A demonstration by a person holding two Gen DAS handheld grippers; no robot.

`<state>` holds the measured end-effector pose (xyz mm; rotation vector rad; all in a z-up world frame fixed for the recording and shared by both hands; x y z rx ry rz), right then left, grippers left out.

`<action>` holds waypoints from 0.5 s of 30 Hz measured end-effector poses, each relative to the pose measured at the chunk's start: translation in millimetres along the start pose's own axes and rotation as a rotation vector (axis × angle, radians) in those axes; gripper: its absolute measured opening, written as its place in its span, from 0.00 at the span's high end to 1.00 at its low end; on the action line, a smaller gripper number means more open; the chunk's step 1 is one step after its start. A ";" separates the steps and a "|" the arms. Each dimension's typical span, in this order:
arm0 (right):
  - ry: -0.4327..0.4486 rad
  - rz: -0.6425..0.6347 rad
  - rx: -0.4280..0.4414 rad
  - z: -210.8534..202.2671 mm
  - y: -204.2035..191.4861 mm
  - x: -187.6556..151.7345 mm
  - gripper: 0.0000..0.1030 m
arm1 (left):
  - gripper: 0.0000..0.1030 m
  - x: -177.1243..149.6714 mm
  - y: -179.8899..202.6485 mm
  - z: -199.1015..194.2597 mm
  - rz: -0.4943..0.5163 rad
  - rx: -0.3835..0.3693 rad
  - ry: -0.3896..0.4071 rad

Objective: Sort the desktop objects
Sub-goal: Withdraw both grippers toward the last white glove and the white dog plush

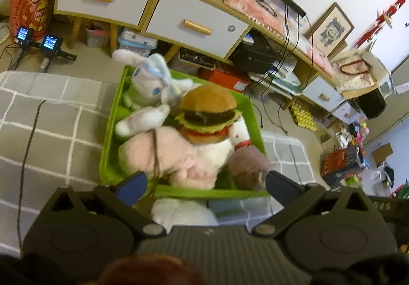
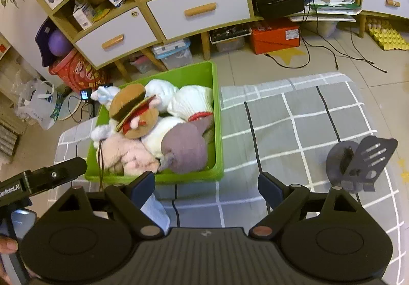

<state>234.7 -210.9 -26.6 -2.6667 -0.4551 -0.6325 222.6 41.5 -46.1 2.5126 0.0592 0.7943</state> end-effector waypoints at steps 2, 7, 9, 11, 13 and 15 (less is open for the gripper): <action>-0.009 0.000 0.003 -4.7 -1.4 -3.5 0.14 | 0.01 -4.6 -3.0 -3.6 0.018 0.020 -0.012; -0.020 0.001 0.017 -21.9 -7.6 -12.8 0.14 | 0.01 -12.9 -9.1 -10.6 0.047 0.042 -0.038; -0.023 0.005 0.017 -28.4 -9.9 -18.3 0.13 | 0.01 -16.9 -11.8 -12.6 0.055 0.045 -0.047; -0.030 0.009 0.020 -32.5 -12.4 -25.1 0.10 | 0.01 -21.3 -13.7 -13.4 0.063 0.046 -0.060; -0.042 0.011 0.024 -35.5 -15.7 -34.7 0.10 | 0.01 -27.8 -15.1 -12.6 0.078 0.039 -0.075; -0.055 0.008 0.027 -37.2 -18.9 -44.7 0.10 | 0.01 -35.7 -15.3 -10.6 0.099 0.032 -0.096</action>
Point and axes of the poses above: each gripper's, at about its wrist camera, not at the fingertips, and z roughly the way its jaws point, y to its right, x to its top, the point moved 5 cm from there along z, roughly the way its jaws point, and after that the axes turned 2 degrees about y, right-handed, at the moved point
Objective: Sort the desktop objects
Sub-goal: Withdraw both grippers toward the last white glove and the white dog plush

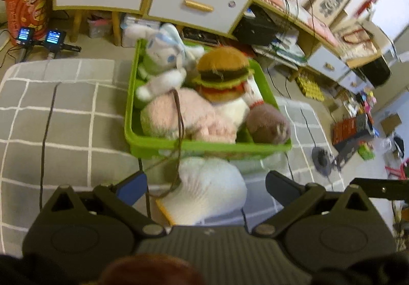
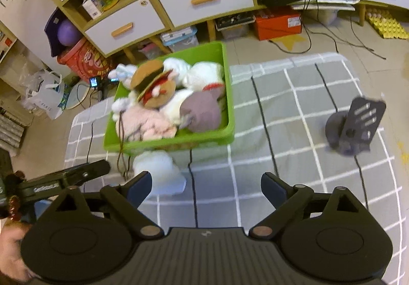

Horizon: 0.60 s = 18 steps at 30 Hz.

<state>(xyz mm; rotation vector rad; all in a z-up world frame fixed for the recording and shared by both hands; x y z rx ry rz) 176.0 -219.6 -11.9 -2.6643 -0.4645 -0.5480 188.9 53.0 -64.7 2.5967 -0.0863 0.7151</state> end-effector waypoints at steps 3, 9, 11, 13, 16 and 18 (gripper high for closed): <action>-0.020 -0.007 0.010 0.3 -5.5 -17.4 0.10 | 0.01 -9.1 0.5 2.5 0.031 -0.004 -0.020; -0.059 -0.036 0.030 2.6 -14.6 -58.6 0.09 | 0.01 -22.8 4.7 1.3 0.123 -0.059 -0.025; -0.071 -0.044 0.040 4.4 -16.7 -72.0 0.09 | 0.01 -26.7 4.0 3.2 0.147 -0.072 -0.022; -0.088 -0.055 0.048 6.8 -18.9 -83.9 0.09 | 0.01 -30.8 2.3 6.2 0.169 -0.080 -0.023; -0.096 -0.076 0.053 8.6 -22.6 -96.0 0.09 | 0.01 -36.5 1.8 13.0 0.210 -0.083 -0.028; -0.101 -0.095 0.047 10.6 -25.2 -102.3 0.09 | 0.01 -40.4 2.7 18.2 0.246 -0.084 -0.030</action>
Point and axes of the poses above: each gripper's, at about its wrist camera, not at the fingertips, and z roughly the way its jaws point, y to its right, x to its top, the point moved 5 cm from there along z, roughly the way its jaws point, and after that the axes turned 2 degrees about y, right-handed, at the moved point
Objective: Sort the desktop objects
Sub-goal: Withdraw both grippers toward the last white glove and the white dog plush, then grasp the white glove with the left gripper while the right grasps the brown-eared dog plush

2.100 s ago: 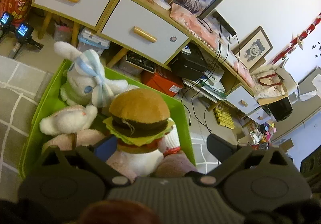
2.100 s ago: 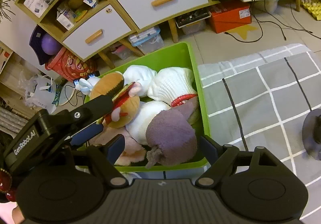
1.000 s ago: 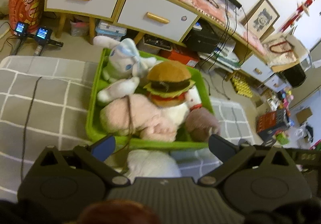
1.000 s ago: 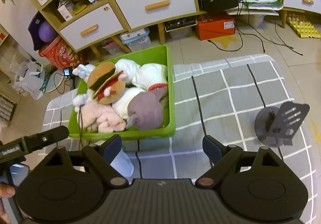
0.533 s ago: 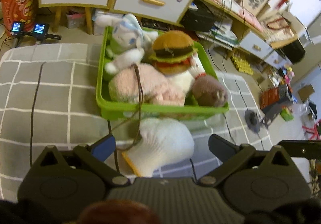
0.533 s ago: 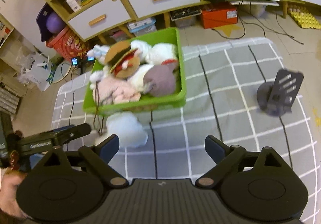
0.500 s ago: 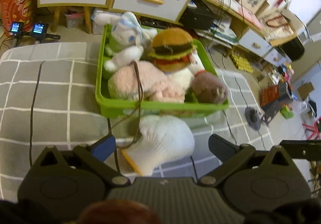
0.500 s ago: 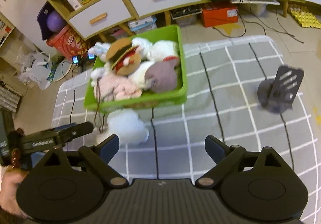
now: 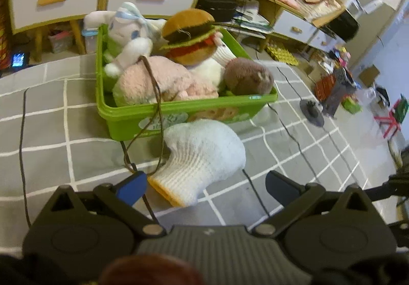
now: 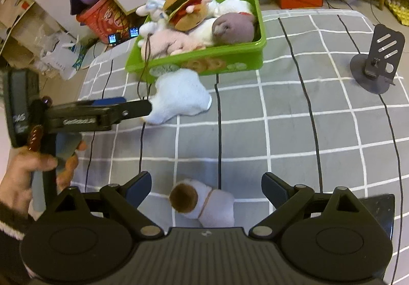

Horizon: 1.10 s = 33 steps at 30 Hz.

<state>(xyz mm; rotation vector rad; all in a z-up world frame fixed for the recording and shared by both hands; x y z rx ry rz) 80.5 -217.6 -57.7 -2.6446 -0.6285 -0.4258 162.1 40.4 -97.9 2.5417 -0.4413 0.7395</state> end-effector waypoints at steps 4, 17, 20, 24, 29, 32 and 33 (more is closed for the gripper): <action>-0.029 -0.022 0.002 8.2 -3.1 -11.9 0.09 | 0.01 -5.6 5.7 11.0 0.076 -0.011 0.012; -0.115 -0.104 -0.045 44.8 -12.3 -43.9 0.09 | 0.03 2.4 30.2 26.0 0.275 0.015 0.116; -0.135 -0.124 -0.055 53.7 -14.5 -50.5 0.09 | 0.03 2.2 32.4 33.8 0.292 0.033 0.099; -0.158 -0.159 -0.074 63.5 -17.5 -57.7 0.09 | 0.03 0.8 30.9 46.5 0.298 0.066 0.075; -0.162 -0.208 -0.116 73.1 -19.5 -62.6 0.10 | 0.03 0.1 26.7 54.3 0.292 0.099 0.062; -0.163 -0.232 -0.130 77.7 -19.5 -65.3 0.11 | 0.05 -1.8 24.6 58.5 0.284 0.129 0.046; -0.162 -0.240 -0.133 78.5 -19.4 -67.0 0.12 | 0.07 -1.8 24.4 60.0 0.285 0.139 0.041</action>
Point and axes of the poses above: each gripper's, at about its wrist camera, not at the fingertips, and z roughly the way its jaws point, y to its right, x to its top, the point moved 5 cm from there along z, roughly the way its jaws point, and after that the axes turned 2 degrees about y, right-handed, at the moved point
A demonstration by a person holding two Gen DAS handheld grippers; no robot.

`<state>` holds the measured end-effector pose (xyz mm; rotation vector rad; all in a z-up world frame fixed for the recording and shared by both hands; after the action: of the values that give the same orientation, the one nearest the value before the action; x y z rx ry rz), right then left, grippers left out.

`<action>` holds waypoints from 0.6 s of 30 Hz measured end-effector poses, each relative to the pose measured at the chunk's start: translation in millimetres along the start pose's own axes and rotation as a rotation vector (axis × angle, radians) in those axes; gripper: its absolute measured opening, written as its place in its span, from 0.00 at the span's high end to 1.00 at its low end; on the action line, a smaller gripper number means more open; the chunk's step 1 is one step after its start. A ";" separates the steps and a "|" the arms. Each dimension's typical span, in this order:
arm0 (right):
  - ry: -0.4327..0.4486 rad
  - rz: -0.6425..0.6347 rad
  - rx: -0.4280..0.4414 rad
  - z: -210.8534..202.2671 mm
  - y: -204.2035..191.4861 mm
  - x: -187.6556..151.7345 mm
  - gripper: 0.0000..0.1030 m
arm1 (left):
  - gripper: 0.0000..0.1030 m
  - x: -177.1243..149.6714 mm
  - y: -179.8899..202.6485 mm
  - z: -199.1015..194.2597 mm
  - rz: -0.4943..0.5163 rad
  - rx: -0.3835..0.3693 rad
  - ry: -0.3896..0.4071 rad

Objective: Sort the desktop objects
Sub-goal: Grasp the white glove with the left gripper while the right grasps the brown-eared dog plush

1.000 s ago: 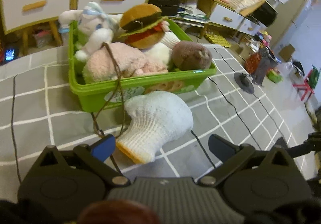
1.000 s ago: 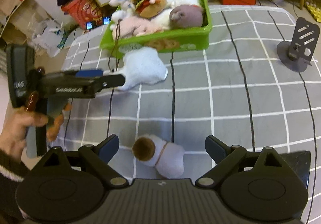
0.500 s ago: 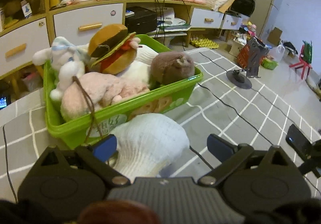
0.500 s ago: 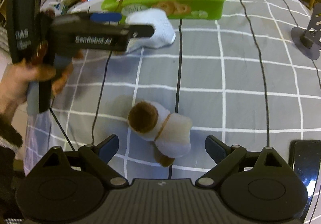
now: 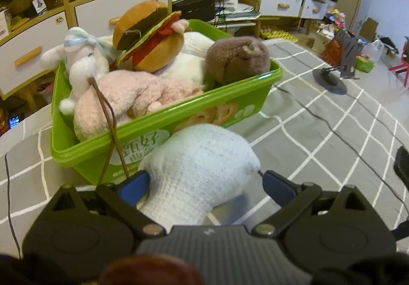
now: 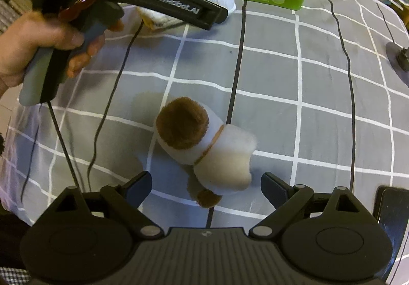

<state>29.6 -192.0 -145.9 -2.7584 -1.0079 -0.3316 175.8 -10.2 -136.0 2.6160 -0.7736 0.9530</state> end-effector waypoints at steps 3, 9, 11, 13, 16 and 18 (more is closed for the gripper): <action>0.004 -0.028 -0.016 1.9 -0.1 -3.0 0.24 | 0.13 -3.4 1.6 1.9 0.010 0.038 -0.020; 0.027 -0.025 0.006 0.4 5.9 -5.3 0.44 | 0.29 -6.8 3.1 -4.5 0.025 0.088 -0.017; 0.033 -0.015 0.014 -1.8 9.1 -5.2 0.54 | 0.33 -6.4 3.0 -7.7 0.016 0.091 -0.018; 0.040 -0.010 0.012 -3.9 12.4 -5.4 0.59 | 0.37 -6.7 2.5 -11.7 0.006 0.090 -0.022; 0.049 0.001 0.015 -5.8 14.2 -1.2 0.63 | 0.40 -6.8 2.3 -17.1 -0.011 0.081 -0.027; 0.057 0.009 0.020 -8.1 16.6 0.3 0.63 | 0.41 -7.9 2.0 -21.0 -0.029 0.065 -0.033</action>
<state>39.5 -206.3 -139.7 -2.7186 -0.9791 -0.3942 158.6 -0.4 -125.2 2.6972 -0.7228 0.9445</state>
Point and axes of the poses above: each gripper's, at about its wrist camera, not at the fingertips, and z roughly the way its jaws point, y to its right, x to its top, the point moved 5 cm from there along z, roughly the way its jaws point, and after that the axes turned 2 degrees about y, right-handed, at the moved point
